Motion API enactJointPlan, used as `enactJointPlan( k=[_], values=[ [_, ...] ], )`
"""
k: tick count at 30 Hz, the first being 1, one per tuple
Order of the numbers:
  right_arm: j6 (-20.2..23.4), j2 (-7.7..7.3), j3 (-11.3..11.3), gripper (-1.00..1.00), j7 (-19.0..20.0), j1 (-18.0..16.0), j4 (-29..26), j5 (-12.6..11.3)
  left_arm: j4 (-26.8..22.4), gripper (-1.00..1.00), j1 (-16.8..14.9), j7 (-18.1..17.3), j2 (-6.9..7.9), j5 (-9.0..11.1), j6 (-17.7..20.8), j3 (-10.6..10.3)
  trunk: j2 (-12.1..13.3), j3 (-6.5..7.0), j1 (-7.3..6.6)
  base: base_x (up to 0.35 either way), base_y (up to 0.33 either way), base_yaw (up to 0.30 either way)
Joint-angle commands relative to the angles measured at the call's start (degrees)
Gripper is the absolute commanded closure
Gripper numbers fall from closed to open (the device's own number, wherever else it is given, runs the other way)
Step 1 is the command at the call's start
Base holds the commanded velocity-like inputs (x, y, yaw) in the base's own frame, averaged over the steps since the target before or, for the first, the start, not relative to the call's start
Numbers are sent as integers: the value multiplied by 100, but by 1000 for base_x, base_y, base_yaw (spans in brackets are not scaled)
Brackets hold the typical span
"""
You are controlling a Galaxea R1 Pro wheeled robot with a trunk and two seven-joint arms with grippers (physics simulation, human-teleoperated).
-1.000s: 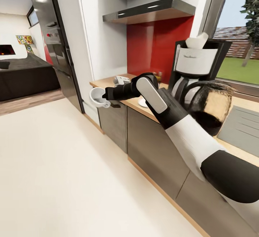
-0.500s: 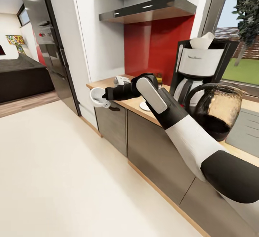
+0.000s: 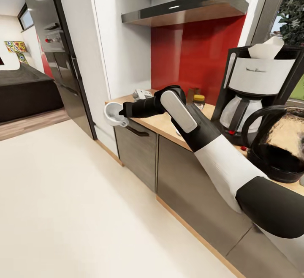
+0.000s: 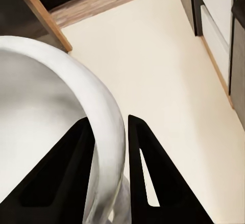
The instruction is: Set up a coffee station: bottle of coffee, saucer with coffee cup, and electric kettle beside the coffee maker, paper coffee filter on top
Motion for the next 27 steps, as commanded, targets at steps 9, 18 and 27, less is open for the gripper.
enactJointPlan(
  k=[9,18,27],
  values=[
    [8,1,5,100,-64,-7,-59,-75,4,-100,-2,-22,1,46,39,-22,-3,29,2,82,99,-145],
    [8,1,5,100,-61,-7,-67,-76,4,-100,-2,-22,1,46,39,-22,-3,33,2,81,266,-16],
    [8,1,5,100,-60,-7,-68,-77,4,-100,-2,-19,1,46,39,-22,-3,42,2,68,244,-97]
  ],
)
